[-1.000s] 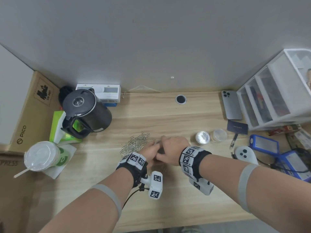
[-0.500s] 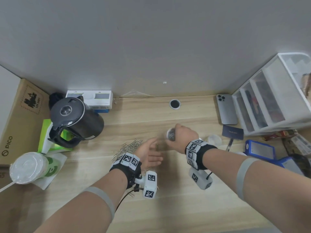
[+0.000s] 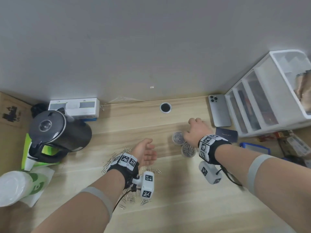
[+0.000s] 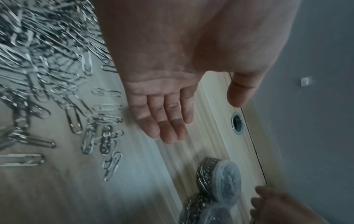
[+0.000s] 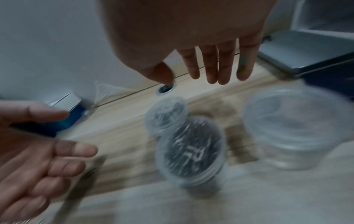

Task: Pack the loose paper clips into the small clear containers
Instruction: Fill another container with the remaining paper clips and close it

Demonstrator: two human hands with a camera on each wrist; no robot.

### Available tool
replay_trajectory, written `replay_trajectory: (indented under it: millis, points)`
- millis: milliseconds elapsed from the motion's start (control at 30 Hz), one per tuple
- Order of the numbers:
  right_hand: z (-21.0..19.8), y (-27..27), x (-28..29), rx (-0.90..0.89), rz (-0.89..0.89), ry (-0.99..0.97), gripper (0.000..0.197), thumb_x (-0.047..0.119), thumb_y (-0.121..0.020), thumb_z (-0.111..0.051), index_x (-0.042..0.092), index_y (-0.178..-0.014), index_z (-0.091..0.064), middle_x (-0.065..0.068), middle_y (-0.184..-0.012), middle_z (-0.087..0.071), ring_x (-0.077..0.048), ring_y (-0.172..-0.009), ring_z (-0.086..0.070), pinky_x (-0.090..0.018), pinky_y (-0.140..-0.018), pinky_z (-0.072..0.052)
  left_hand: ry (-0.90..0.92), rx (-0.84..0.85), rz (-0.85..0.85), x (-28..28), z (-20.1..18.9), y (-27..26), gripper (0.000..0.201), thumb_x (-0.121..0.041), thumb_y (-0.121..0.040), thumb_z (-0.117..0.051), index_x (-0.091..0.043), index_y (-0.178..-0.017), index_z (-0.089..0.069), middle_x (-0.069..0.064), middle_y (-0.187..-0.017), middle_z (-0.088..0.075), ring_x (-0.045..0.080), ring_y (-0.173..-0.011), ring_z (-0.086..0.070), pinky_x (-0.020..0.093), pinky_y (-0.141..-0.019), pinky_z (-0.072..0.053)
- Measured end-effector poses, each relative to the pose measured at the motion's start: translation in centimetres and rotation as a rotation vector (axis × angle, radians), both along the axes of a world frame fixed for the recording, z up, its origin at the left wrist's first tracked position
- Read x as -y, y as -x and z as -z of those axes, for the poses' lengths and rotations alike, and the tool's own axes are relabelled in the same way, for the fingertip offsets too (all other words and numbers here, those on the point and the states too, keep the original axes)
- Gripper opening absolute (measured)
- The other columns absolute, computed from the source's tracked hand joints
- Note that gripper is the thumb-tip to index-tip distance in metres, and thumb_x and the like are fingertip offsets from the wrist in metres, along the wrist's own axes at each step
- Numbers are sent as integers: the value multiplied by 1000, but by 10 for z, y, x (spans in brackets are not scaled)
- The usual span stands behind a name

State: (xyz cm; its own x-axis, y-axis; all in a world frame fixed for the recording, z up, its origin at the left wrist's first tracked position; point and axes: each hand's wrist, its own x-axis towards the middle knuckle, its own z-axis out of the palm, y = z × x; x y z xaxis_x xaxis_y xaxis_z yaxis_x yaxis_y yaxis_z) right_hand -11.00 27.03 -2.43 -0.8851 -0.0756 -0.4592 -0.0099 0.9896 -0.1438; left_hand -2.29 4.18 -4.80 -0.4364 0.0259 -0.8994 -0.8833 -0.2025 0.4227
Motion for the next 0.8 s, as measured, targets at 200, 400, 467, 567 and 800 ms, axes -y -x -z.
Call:
replay_trajectory:
  millis: [200,400,467,567,800]
  points:
    - [2,-3,-39,244,-47,-211,61,39,-76,-63,18,-128,-37,-9,-126,-43,-31,-119,-45,-45,-92,-48,7,-4,35,-13,-3,7,42,-40,-97,-52,-3,-114,-63,13,-89,-64,26,-74,-62,34,-71,-50]
    - [11,-39,-36,205,-61,-329,50,23,-77,-66,16,-117,-36,-8,-117,-45,-29,-107,-53,-36,-71,-42,24,-8,60,-7,-10,0,37,-38,-98,-53,-4,-109,-62,14,-88,-65,27,-74,-62,35,-71,-51]
    - [7,-46,-33,179,5,-358,49,27,-79,-65,16,-117,-36,-9,-114,-45,-29,-103,-54,-35,-68,-41,29,-13,69,-1,-13,-5,37,-38,-98,-53,-3,-109,-62,14,-89,-65,26,-73,-62,34,-68,-51]
    - [-9,-52,-31,99,126,-355,56,37,-78,-66,13,-120,-37,-13,-116,-45,-31,-105,-52,-37,-72,-42,39,-16,89,8,-15,-16,38,-37,-98,-54,-2,-113,-62,13,-89,-66,25,-73,-63,34,-67,-53]
    - [-55,-79,23,4,105,55,64,71,-84,-39,12,-106,-50,-7,-92,-60,-29,-82,-60,-34,-69,-46,-91,-29,76,22,-32,-49,39,-41,-101,-51,-6,-117,-57,20,-100,-66,29,-73,-64,38,-70,-54]
